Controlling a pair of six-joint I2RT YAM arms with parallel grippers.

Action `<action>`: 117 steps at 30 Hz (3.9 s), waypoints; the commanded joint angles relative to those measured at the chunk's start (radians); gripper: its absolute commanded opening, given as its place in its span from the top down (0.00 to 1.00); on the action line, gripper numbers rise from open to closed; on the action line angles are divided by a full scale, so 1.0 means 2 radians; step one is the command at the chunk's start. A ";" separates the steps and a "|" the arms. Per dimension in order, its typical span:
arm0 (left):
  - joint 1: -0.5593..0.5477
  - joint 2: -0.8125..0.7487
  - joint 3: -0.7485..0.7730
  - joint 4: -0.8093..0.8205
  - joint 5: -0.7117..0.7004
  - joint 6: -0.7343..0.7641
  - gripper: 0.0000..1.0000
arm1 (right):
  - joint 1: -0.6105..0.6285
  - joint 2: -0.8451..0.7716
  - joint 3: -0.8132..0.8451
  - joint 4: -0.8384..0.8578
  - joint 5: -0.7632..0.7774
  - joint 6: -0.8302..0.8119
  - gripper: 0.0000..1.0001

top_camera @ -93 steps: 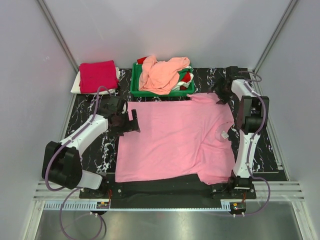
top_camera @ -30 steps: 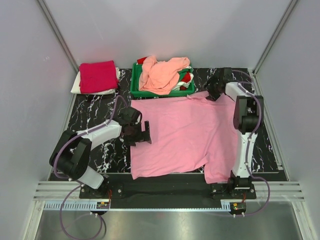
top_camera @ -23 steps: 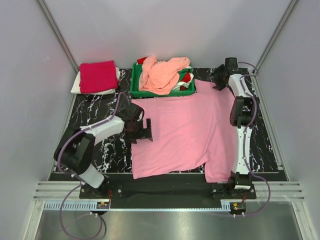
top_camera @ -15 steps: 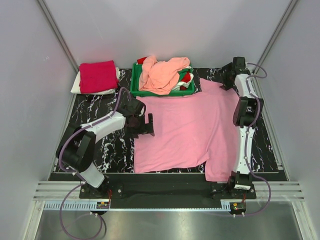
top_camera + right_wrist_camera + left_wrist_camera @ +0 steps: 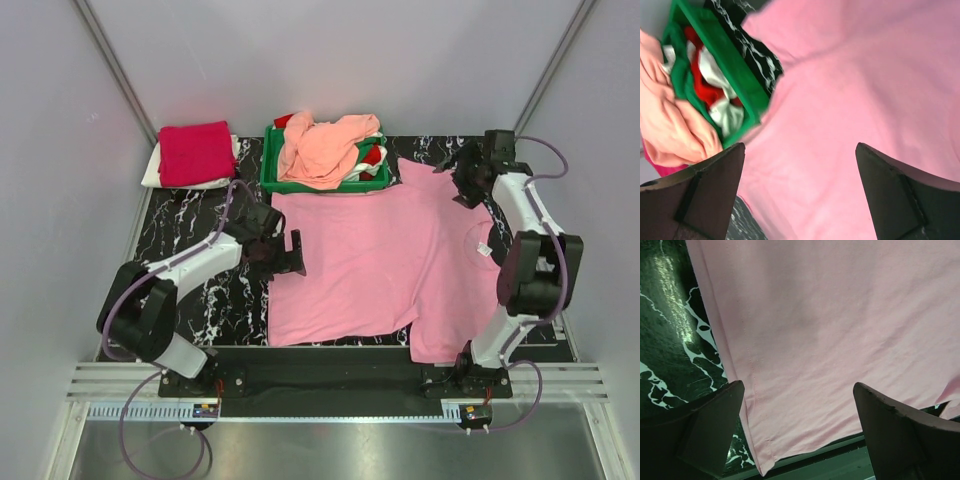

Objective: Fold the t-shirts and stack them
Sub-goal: Fold the tshirt

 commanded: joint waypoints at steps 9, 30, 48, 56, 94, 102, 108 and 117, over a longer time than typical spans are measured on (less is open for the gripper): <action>-0.004 0.123 0.063 0.036 0.011 0.010 0.02 | 0.005 -0.028 -0.180 -0.034 0.024 -0.070 0.00; 0.113 0.208 0.253 -0.072 0.015 0.072 0.03 | 0.004 0.131 0.064 -0.123 0.025 -0.097 0.01; 0.060 -0.174 -0.107 -0.055 -0.033 -0.070 0.05 | -0.002 -0.392 -0.382 -0.090 0.069 -0.008 0.00; 0.059 -0.168 -0.172 0.017 -0.049 -0.103 0.16 | -0.041 -0.478 -0.429 -0.113 0.059 -0.010 0.00; 0.184 0.002 -0.068 0.133 0.097 -0.050 1.00 | -0.192 -0.274 -0.506 -0.068 -0.028 0.000 0.05; 0.184 -0.025 -0.084 0.117 0.089 -0.049 1.00 | -0.124 -0.365 -0.516 -0.098 0.000 0.032 0.20; 0.184 -0.070 -0.105 0.092 0.083 -0.046 1.00 | -0.124 -0.439 -0.512 -0.122 0.003 0.010 0.88; 0.184 -0.182 -0.116 0.003 0.078 -0.036 1.00 | -0.124 -0.533 -0.477 -0.185 -0.013 0.009 1.00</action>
